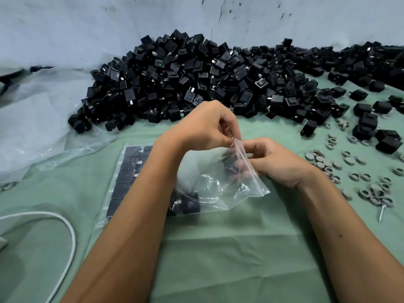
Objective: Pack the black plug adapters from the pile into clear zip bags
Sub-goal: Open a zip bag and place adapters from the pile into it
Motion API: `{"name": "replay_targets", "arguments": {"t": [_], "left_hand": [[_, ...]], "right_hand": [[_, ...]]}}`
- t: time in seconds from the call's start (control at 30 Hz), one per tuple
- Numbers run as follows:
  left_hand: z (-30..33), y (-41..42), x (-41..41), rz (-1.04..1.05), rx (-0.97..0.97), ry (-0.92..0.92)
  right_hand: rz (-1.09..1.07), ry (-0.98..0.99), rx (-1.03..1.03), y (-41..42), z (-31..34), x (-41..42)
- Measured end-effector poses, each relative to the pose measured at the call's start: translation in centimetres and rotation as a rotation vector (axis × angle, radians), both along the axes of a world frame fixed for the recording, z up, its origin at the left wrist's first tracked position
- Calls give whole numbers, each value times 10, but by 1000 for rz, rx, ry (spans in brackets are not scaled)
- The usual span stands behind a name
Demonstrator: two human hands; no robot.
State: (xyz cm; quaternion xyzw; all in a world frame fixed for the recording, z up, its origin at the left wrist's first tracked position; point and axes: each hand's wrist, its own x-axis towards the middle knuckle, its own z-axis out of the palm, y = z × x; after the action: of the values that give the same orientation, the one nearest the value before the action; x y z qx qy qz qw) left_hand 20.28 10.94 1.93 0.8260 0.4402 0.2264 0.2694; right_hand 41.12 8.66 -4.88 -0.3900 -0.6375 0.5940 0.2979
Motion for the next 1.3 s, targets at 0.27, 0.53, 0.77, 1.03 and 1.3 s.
{"name": "replay_targets", "arguments": {"t": [0.27, 0.53, 0.77, 1.03, 1.3], "left_hand": [[14, -7, 3, -64, 1, -39], [18, -11, 0, -103, -55, -41], [17, -9, -3, -135, -92, -73], [14, -10, 0, -141, -110, -77], [16, -12, 1, -150, -99, -68]], "right_hand": [[15, 0, 181, -12, 5, -40], [189, -174, 312, -12, -1, -51], [216, -178, 295, -19, 5, -52], [206, -208, 312, -27, 13, -59], [193, -205, 337, -29, 14, -63]]}}
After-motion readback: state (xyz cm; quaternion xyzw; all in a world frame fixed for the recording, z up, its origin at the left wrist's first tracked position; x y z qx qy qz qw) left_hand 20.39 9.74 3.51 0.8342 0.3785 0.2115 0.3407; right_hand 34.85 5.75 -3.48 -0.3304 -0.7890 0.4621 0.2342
